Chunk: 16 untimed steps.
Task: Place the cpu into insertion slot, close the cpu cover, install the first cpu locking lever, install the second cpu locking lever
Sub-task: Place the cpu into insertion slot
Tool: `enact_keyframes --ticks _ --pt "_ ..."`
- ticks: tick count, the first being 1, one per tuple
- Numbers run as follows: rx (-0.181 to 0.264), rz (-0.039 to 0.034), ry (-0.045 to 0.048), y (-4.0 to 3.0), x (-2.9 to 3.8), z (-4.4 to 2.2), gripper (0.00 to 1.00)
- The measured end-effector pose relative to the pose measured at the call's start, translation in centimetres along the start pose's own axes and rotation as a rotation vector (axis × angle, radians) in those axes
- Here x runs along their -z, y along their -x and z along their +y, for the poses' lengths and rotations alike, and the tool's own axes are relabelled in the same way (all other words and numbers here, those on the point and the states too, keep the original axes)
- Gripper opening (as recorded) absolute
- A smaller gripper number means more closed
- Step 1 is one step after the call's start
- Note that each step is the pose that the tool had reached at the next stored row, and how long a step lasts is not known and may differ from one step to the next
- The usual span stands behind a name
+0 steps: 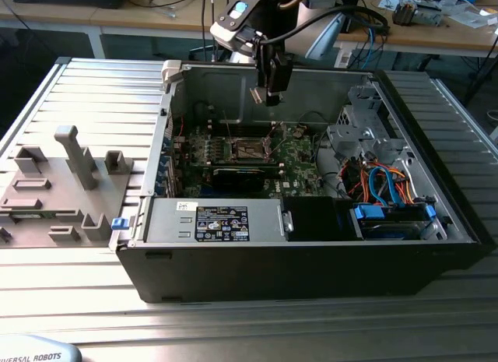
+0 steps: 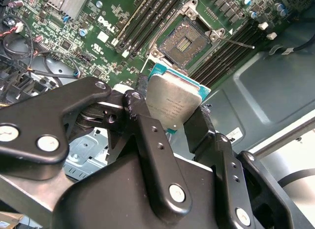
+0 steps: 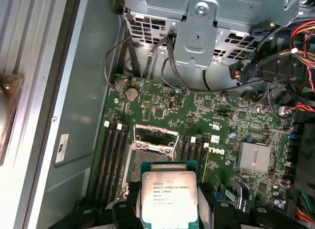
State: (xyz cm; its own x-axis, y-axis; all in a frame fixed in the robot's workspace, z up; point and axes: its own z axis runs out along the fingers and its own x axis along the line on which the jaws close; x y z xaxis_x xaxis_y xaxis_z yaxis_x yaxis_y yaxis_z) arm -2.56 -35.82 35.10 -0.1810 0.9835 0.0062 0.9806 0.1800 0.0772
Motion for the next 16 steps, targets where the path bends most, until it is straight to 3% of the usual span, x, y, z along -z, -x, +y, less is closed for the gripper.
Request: enact_keyframes --ticks 16 --pt "-0.017 -0.0013 0.0001 0.0 -0.01 0.0 0.54"
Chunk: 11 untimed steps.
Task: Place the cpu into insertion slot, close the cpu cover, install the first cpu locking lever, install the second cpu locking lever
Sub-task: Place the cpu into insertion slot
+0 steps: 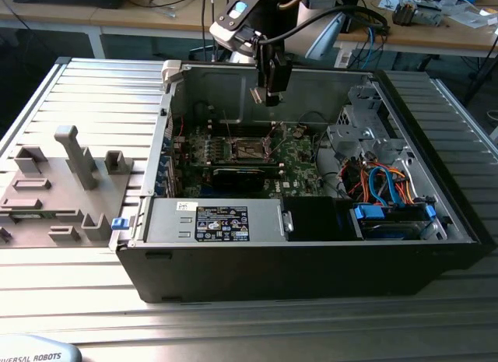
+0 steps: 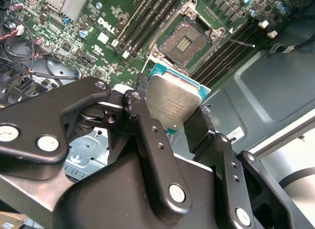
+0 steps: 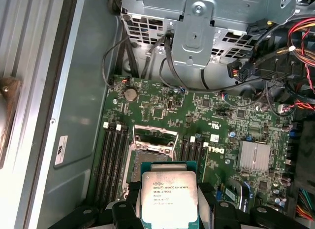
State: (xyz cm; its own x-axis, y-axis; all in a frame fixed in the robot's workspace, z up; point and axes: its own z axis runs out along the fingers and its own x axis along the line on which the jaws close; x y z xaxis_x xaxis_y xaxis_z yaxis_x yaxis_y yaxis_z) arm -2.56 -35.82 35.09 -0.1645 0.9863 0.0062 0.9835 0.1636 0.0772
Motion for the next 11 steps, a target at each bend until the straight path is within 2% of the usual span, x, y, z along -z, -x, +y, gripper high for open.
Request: enact_keyframes --ticks 11 --pt "-0.01 -0.0008 0.0001 0.0 -0.01 0.0 0.54"
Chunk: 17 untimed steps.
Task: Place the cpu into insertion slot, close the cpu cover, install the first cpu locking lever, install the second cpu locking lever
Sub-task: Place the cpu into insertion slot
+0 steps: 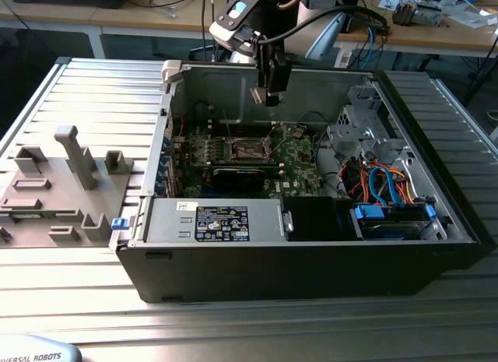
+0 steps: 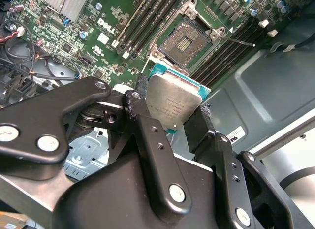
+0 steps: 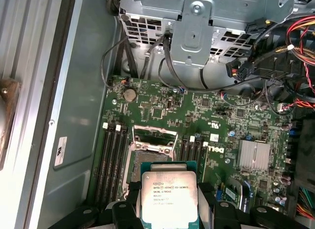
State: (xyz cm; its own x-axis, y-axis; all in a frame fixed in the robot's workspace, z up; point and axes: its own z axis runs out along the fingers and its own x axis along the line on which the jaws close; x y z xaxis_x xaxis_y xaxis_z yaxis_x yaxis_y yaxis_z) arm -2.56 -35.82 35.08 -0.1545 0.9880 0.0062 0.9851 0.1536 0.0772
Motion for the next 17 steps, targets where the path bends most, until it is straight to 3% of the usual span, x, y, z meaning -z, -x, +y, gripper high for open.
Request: enact_keyframes --ticks 17 --pt "-0.015 -0.0011 0.0001 0.0 -0.01 0.0 0.54"
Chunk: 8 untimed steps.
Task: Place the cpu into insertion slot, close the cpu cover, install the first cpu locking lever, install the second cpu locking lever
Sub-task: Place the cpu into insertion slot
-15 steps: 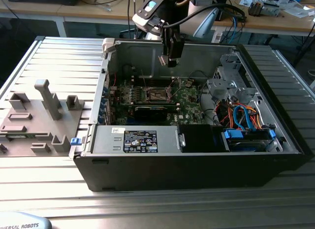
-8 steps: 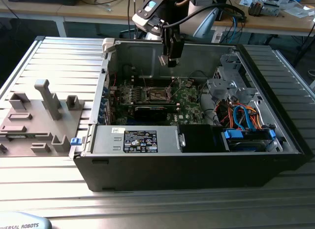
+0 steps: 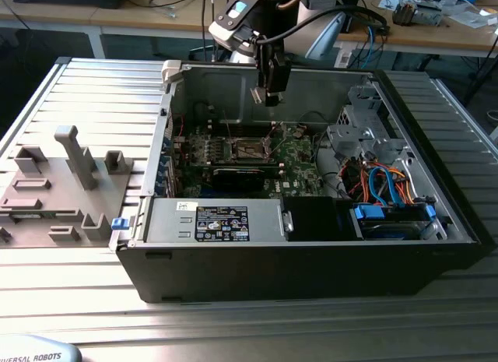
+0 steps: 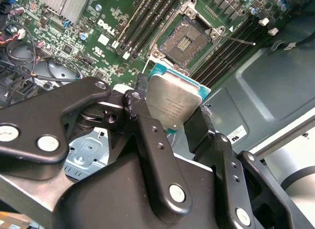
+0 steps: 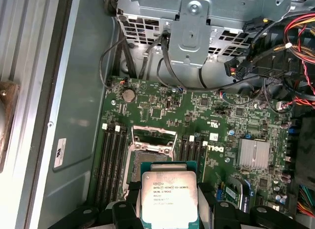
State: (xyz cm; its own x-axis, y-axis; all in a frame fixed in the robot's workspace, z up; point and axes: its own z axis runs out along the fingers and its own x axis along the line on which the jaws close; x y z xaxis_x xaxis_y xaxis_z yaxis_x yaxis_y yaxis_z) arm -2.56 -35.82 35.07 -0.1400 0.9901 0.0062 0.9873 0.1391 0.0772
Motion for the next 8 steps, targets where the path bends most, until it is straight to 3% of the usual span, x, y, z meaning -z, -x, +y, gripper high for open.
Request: enact_keyframes --ticks 8 --pt "-0.008 -0.0007 0.0 0.0 -0.01 0.0 0.54"
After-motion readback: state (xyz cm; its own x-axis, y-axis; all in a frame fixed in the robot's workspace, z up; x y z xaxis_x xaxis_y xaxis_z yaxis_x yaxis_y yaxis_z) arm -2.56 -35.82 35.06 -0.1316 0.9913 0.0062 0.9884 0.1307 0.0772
